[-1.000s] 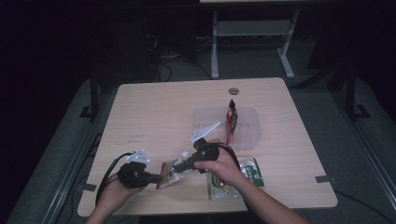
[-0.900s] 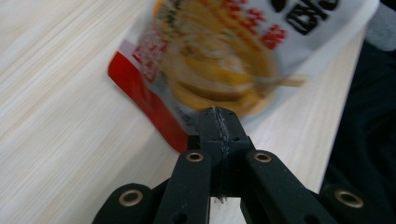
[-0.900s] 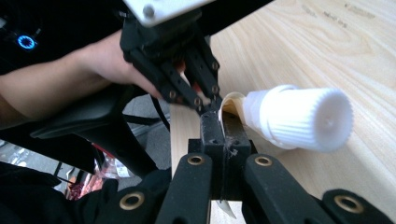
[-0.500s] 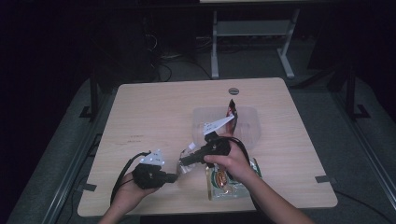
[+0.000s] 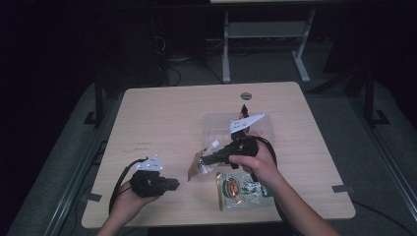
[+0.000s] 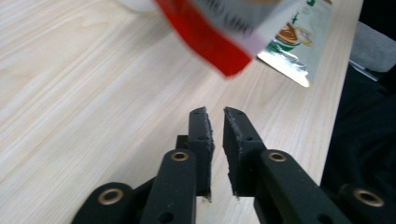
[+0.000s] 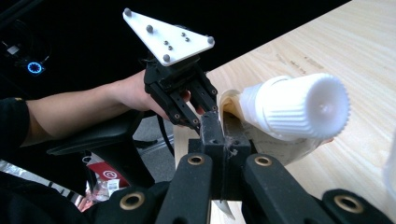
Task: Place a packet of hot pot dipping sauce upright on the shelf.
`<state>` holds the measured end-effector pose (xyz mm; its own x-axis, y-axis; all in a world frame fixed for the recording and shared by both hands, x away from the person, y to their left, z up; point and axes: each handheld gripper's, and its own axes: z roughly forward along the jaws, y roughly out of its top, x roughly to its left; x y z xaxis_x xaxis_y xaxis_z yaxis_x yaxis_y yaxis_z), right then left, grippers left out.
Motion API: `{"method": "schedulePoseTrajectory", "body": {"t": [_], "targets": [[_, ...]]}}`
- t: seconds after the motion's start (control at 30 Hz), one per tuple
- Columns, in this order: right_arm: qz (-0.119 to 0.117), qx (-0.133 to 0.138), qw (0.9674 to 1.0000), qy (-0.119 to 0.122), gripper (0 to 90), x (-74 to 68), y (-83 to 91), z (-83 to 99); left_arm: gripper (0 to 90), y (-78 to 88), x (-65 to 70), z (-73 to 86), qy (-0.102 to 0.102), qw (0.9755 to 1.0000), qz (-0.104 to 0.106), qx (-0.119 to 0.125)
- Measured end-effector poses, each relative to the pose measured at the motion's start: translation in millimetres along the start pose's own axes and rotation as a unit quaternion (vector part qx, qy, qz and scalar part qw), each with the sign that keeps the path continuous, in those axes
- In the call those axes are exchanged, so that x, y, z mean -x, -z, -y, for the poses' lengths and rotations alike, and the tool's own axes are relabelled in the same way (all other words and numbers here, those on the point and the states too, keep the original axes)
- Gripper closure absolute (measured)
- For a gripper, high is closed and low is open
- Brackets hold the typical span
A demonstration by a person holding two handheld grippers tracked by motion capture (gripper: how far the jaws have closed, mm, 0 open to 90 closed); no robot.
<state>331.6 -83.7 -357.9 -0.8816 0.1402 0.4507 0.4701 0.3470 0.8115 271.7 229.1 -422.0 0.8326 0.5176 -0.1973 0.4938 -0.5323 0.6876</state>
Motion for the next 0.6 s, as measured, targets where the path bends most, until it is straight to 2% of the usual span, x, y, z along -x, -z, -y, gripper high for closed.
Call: {"method": "schedulePoseTrajectory", "body": {"t": [0.13,0.47,0.6], "targets": [[0.005,0.009,0.9999,0.001,90.0,-0.6,11.6,-2.5,74.2,4.4,-5.9,6.1,0.020,0.9998,-0.005,0.001],[0.025,0.021,0.9995,0.004,90.0,3.9,38.4,-11.5,66.5,9.0,-10.6,12.7,0.029,0.9995,-0.014,-0.002],[0.031,0.035,0.9989,0.003,90.0,7.7,51.2,-18.9,61.9,9.1,-13.7,14.3,0.035,0.9992,-0.019,-0.004]]}}
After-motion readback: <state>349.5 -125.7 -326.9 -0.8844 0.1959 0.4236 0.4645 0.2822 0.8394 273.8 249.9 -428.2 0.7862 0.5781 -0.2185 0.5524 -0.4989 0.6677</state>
